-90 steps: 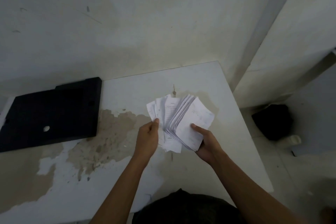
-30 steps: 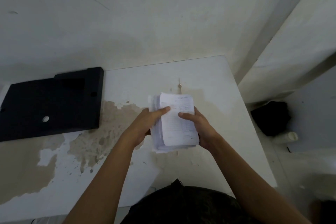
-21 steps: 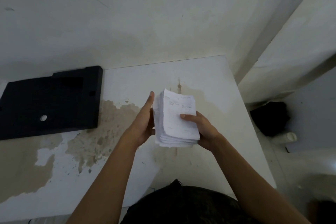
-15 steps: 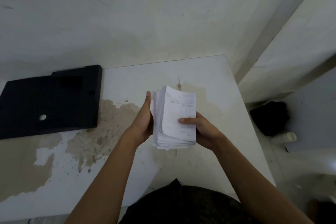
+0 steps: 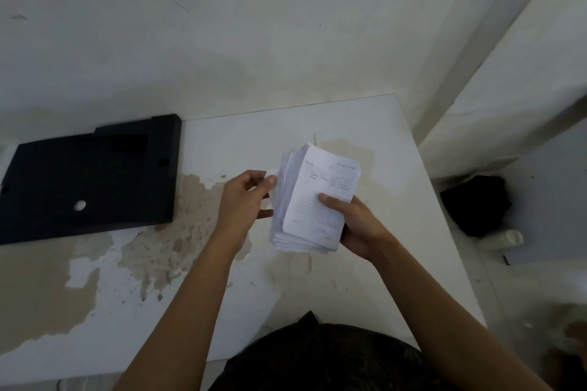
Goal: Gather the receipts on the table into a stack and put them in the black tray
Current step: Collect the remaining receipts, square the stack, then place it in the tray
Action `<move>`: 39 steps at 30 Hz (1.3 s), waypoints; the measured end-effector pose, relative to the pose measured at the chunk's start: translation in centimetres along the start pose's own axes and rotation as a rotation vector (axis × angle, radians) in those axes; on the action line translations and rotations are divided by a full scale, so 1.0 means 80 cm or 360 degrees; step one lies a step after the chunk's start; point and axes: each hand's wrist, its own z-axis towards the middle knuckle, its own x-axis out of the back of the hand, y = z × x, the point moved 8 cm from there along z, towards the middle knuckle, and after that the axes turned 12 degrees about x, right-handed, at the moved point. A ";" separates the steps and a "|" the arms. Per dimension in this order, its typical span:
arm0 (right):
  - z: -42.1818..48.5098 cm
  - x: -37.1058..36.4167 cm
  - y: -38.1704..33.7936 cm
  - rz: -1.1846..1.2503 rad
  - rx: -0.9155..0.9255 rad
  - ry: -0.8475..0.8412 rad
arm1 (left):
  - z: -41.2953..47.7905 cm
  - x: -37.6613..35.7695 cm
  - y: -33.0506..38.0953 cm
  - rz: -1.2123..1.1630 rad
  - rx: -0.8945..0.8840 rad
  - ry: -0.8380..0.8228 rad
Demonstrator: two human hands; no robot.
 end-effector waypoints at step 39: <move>-0.003 0.050 -0.054 -0.0247 0.0173 0.0305 | -0.013 -0.007 0.004 -0.0345 0.0126 -0.0080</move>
